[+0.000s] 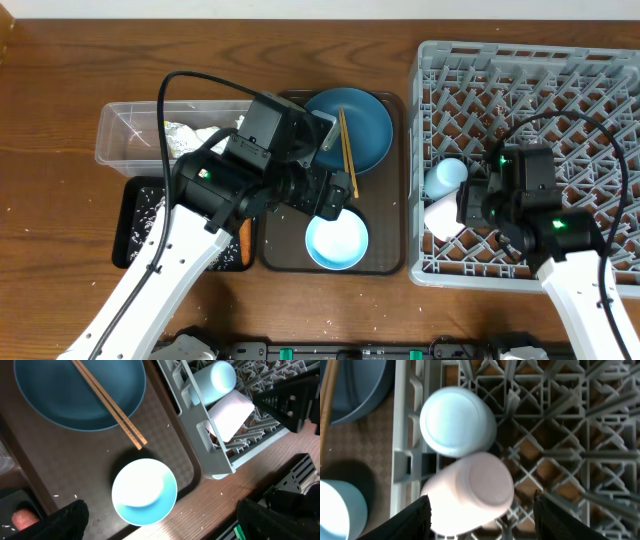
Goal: Sort waste into correct bins and load items into the dishwasher rack
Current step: 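Open the right gripper and release the pink cup in the rack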
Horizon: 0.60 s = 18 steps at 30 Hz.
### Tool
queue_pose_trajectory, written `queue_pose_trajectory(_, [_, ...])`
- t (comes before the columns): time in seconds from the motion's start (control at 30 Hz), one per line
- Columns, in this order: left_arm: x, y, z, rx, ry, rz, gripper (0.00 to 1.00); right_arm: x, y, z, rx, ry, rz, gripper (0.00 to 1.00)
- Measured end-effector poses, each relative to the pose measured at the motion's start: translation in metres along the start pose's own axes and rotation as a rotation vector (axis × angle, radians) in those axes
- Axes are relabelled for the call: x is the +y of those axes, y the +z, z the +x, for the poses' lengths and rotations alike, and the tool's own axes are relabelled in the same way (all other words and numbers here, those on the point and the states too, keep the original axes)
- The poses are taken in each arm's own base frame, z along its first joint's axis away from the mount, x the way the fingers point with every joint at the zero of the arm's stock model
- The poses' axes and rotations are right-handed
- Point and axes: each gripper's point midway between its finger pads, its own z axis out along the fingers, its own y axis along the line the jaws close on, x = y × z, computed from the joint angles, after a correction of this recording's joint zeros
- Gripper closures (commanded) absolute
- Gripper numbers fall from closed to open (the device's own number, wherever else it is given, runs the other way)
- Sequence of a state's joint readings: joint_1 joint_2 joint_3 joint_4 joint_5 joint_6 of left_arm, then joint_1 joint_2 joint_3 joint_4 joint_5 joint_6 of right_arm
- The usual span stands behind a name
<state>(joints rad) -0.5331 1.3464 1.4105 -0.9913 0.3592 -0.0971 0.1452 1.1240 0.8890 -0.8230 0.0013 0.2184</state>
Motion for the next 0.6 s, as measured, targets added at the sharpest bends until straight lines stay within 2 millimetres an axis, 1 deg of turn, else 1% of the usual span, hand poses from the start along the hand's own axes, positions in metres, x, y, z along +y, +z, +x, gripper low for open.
queue_pose_trajectory(0.1, [0.000, 0.000, 0.000, 0.000, 0.000, 0.000, 0.04, 0.001, 0.013, -0.003, 0.017, -0.014, 0.003, 0.35])
queue_pose_trajectory(0.17, [0.000, 0.000, 0.000, 0.000, 0.000, 0.000, 0.03, 0.002, 0.021, -0.002, 0.037, -0.026, -0.002, 0.33])
queue_pose_trajectory(0.27, [0.000, 0.000, 0.000, 0.000, 0.000, 0.000, 0.04, 0.008, 0.030, 0.001, 0.067, -0.057, -0.031, 0.32])
queue_pose_trajectory(0.4, [0.000, 0.000, 0.000, 0.000, 0.000, 0.000, 0.04, 0.017, 0.030, 0.007, 0.095, -0.094, -0.092, 0.32])
queue_pose_trajectory(0.47, [0.000, 0.000, 0.000, 0.000, 0.000, 0.000, 0.03, 0.022, 0.028, 0.019, 0.145, -0.116, -0.131, 0.32])
queue_pose_trajectory(0.6, [0.000, 0.000, 0.000, 0.000, 0.000, 0.000, 0.04, 0.023, 0.019, 0.035, 0.207, -0.145, -0.151, 0.33])
